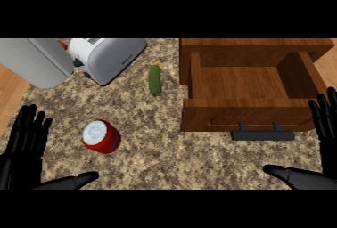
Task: Pick up the can, place it into the drawer and close the drawer
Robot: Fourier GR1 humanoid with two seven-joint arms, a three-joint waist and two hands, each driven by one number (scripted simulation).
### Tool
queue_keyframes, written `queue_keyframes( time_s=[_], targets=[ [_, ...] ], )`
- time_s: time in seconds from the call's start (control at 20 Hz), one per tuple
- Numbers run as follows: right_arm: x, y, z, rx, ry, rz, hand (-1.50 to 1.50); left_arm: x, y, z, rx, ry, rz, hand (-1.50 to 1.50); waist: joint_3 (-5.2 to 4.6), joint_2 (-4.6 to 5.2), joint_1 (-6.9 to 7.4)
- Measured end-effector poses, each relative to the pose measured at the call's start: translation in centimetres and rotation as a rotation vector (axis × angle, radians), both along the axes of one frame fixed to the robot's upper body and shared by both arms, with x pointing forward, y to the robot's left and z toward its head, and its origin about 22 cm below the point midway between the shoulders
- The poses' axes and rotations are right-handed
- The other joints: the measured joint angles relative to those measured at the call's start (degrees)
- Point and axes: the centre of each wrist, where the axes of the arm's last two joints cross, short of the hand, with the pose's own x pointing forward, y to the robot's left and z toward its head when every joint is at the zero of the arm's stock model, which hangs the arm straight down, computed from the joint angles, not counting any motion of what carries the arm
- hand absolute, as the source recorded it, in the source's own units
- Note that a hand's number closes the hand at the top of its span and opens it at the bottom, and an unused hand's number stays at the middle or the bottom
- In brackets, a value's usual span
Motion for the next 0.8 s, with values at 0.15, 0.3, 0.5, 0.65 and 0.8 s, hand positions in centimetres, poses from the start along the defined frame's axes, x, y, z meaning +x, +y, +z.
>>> queue_keyframes(
  time_s=[0.15, 0.3, 0.5, 0.65, 0.8],
  targets=[
    [-0.2, -0.5, 0.4, -0.001, -0.001, -0.004, -1.50, 0.2, -0.2, -1.6, 0.000, 0.029, 0.005, -1.50, -0.01, -0.01, 0.02],
    [-0.7, -0.8, 0.6, 0.000, -0.003, -0.010, -1.50, 1.0, -0.6, -3.4, 0.006, 0.054, 0.013, -1.50, -0.01, 0.00, -0.04],
    [-1.1, -1.1, 0.5, -0.011, -0.004, -0.012, -1.50, 1.3, -1.0, -6.4, 0.017, 0.070, 0.024, -1.50, -0.01, 0.00, -0.05],
    [-1.4, -1.5, 0.6, -0.009, -0.008, -0.010, -1.50, 1.0, -1.4, -7.7, 0.022, 0.087, 0.039, -1.50, -0.02, -0.01, -0.02],
    [-1.2, -1.5, 0.8, -0.011, -0.012, -0.012, -1.50, 1.4, -1.1, -9.1, 0.025, 0.092, 0.062, -1.50, -0.02, 0.00, 0.00]
  ],
)
